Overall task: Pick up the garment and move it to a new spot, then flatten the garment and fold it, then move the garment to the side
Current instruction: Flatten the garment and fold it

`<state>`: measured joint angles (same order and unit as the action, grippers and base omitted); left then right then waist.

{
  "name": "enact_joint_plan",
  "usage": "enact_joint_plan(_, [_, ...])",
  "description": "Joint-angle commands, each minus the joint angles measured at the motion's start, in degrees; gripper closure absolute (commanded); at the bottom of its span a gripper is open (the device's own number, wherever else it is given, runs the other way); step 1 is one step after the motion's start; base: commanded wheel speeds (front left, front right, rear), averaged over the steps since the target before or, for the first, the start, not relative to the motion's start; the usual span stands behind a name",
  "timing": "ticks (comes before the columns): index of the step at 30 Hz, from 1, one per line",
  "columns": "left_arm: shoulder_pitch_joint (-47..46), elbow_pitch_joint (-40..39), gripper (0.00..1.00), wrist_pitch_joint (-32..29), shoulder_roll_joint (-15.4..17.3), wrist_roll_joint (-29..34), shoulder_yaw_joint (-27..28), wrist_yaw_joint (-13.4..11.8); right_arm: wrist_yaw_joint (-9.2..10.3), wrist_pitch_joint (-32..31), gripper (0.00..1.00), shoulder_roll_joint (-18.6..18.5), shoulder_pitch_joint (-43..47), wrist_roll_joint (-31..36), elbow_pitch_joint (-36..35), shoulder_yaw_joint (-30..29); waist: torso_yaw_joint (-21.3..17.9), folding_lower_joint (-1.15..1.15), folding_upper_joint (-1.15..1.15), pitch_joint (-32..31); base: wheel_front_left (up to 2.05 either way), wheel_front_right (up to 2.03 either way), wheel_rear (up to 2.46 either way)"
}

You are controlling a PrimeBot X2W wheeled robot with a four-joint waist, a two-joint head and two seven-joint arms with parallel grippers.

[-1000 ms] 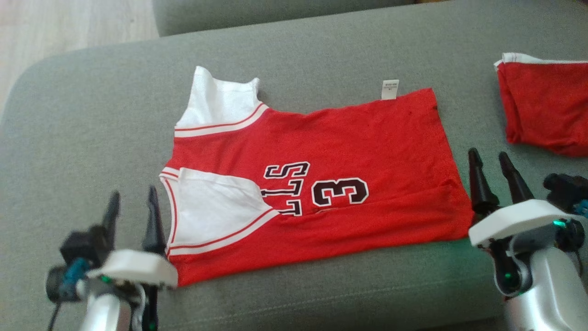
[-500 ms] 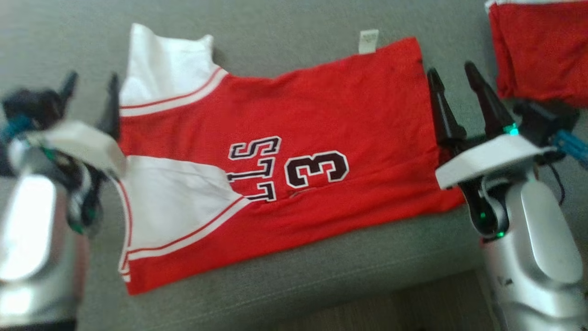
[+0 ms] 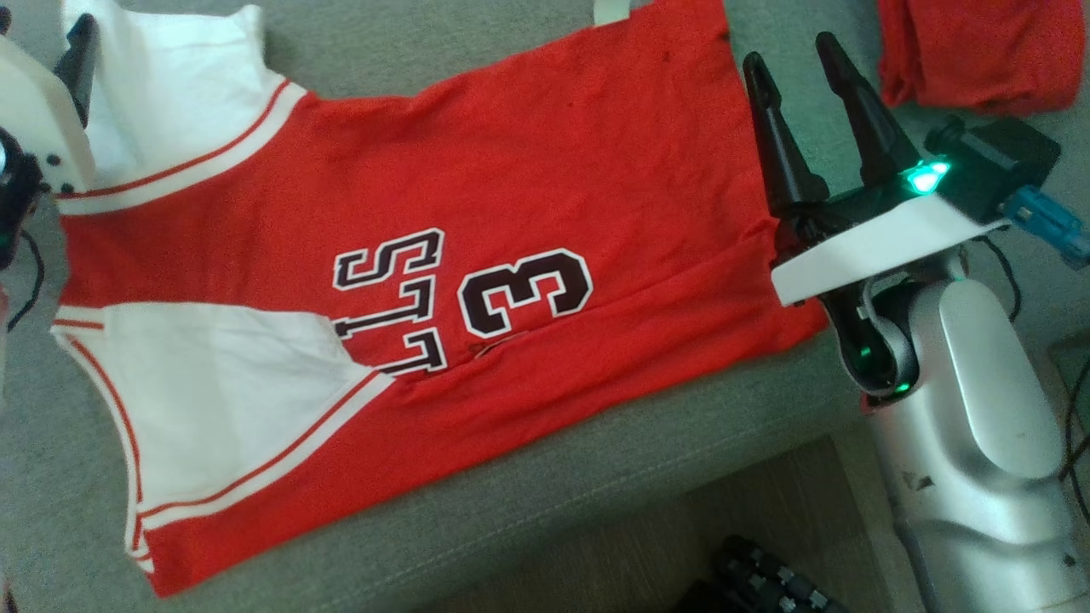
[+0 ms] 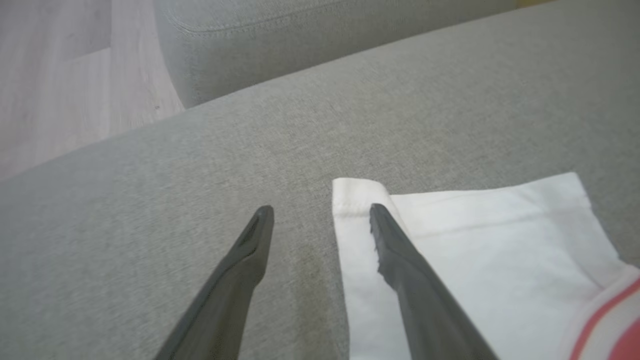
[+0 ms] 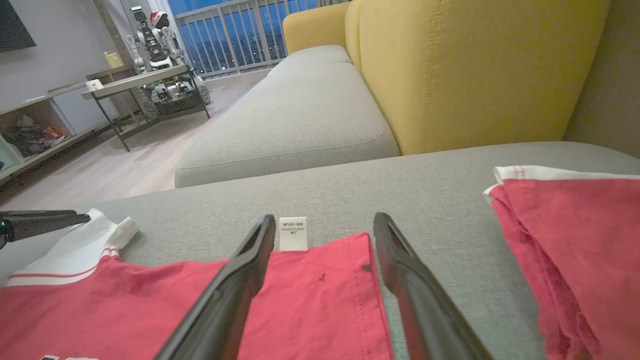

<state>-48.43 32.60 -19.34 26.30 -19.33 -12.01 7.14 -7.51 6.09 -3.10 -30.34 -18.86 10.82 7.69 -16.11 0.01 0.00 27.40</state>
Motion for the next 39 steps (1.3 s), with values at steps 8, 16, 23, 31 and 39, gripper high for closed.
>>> enact_joint_plan(8, [-6.6,4.3,0.0,-2.0,6.6,-1.7,-5.6,0.3,0.02,2.1,0.0,0.2,-1.1,-1.2,-0.1,1.7,-1.9,-0.01,0.0,1.2,0.0,0.0,0.0])
enact_joint_plan(16, [-8.3,7.1,0.49,-1.3,7.0,-4.3,-10.4,0.3,0.02,2.3,0.0,0.2,-1.4,-1.0,1.5,0.9,-2.3,-0.01,0.0,1.0,0.0,0.0,0.0])
enact_joint_plan(23, [-9.9,7.0,1.0,1.8,6.9,-8.7,-13.2,0.3,0.02,1.9,0.0,0.2,-2.3,-0.2,2.3,-1.1,-0.7,-0.01,0.0,1.1,0.0,0.0,0.0])
enact_joint_plan(31, [-10.3,5.8,1.0,11.2,4.6,-9.1,-12.8,0.2,0.02,-0.4,0.0,0.2,-5.3,1.5,4.4,-3.6,4.0,-0.01,0.0,0.2,0.0,0.0,0.0])
enact_joint_plan(39, [-7.2,1.0,1.0,21.5,0.1,-7.5,-14.8,-0.9,0.02,-9.2,0.0,-5.2,-13.3,8.8,13.9,-2.0,10.8,-0.01,0.0,-0.9,0.0,0.0,0.0])
